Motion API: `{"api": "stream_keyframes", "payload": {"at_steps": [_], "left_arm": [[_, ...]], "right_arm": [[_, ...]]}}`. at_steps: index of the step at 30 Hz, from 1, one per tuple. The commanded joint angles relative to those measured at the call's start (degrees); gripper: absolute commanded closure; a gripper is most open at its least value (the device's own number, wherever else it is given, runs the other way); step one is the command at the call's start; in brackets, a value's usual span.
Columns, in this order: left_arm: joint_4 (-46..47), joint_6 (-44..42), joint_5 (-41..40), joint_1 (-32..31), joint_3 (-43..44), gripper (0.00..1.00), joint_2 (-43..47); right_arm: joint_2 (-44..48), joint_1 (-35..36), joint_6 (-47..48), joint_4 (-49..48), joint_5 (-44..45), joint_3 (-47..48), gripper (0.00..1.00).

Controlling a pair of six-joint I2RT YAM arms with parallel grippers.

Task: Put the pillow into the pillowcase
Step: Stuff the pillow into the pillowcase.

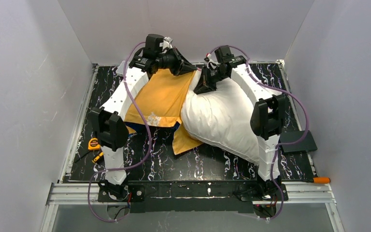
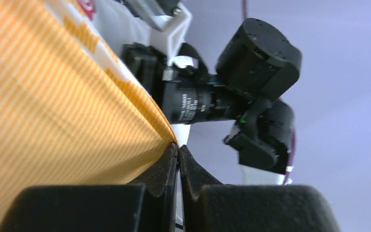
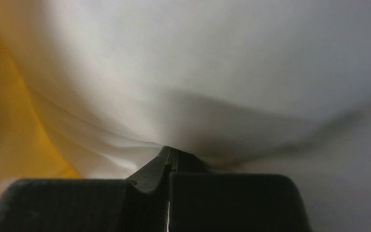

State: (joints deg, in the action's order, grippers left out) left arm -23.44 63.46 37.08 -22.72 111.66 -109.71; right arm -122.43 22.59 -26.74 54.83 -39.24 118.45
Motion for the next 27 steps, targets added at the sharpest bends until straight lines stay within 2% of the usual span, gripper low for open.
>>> {"api": "stream_keyframes", "payload": {"at_steps": [1, 5, 6, 8, 9, 13, 15, 18, 19, 22, 25, 26, 27], "left_arm": [[7.89, 6.2, 8.72, -5.07, 15.14, 1.0, -1.96], [8.11, 9.36, 10.02, -8.1, 24.43, 1.0, -6.81], [8.52, 10.25, 10.37, -8.8, 25.81, 1.0, -7.61], [9.52, 11.18, 10.48, -10.31, 26.74, 1.0, -8.13], [9.91, 11.34, 10.59, -10.93, 26.71, 1.0, -8.07], [4.79, 5.61, 9.62, -11.09, 23.31, 1.0, -4.41], [2.47, 2.79, 7.84, -9.1, 16.62, 1.0, -0.39], [2.88, 1.58, 5.72, -5.1, 7.21, 1.0, 5.56], [3.4, 1.39, 5.23, -4.14, 4.71, 1.0, 7.19], [4.34, 0.99, 4.38, -1.48, 0.24, 1.0, 10.45], [3.63, 0.15, 4.35, -0.31, -0.46, 1.0, 11.26], [3.59, 0.04, 4.39, -0.25, -0.51, 1.0, 11.27], [3.65, 0.09, 4.45, -0.11, -0.59, 1.0, 11.15]], "right_arm": [[-1.99, 3.91, -21.04, -28.19, -11.53, -4.09, 0.99], [-1.33, 4.49, -45.99, -63.12, -12.12, -12.03, 0.99], [-2.2, 4.75, -50.76, -69.25, -11.43, -12.73, 0.99], [-4.54, 5.6, -55.21, -75.1, -10.49, -11.31, 0.99], [-5.93, 6.13, -55.07, -74.98, -10.49, -9.55, 0.99], [-8.06, 6.04, -45.62, -60.35, -9.19, -1.65, 0.99], [-6.44, 5.09, -35.57, -47.54, -7.42, 0.39, 0.95], [-2.43, 3.51, -21.67, -27.2, -2.84, 2.42, 0.71], [-0.72, 2.94, -17.6, -21.6, -1.07, 2.36, 0.6], [4.84, 1.08, -9.31, -8.81, 3.54, 0.18, 0.31], [9.64, -1.34, -4.2, -0.04, 6.56, -2.63, 0.08], [10.81, -2.07, -2.99, 1.99, 7.29, -3.1, 0.03], [11.75, -2.63, -1.72, 3.71, 8.0, -3.01, 0.02]]}}
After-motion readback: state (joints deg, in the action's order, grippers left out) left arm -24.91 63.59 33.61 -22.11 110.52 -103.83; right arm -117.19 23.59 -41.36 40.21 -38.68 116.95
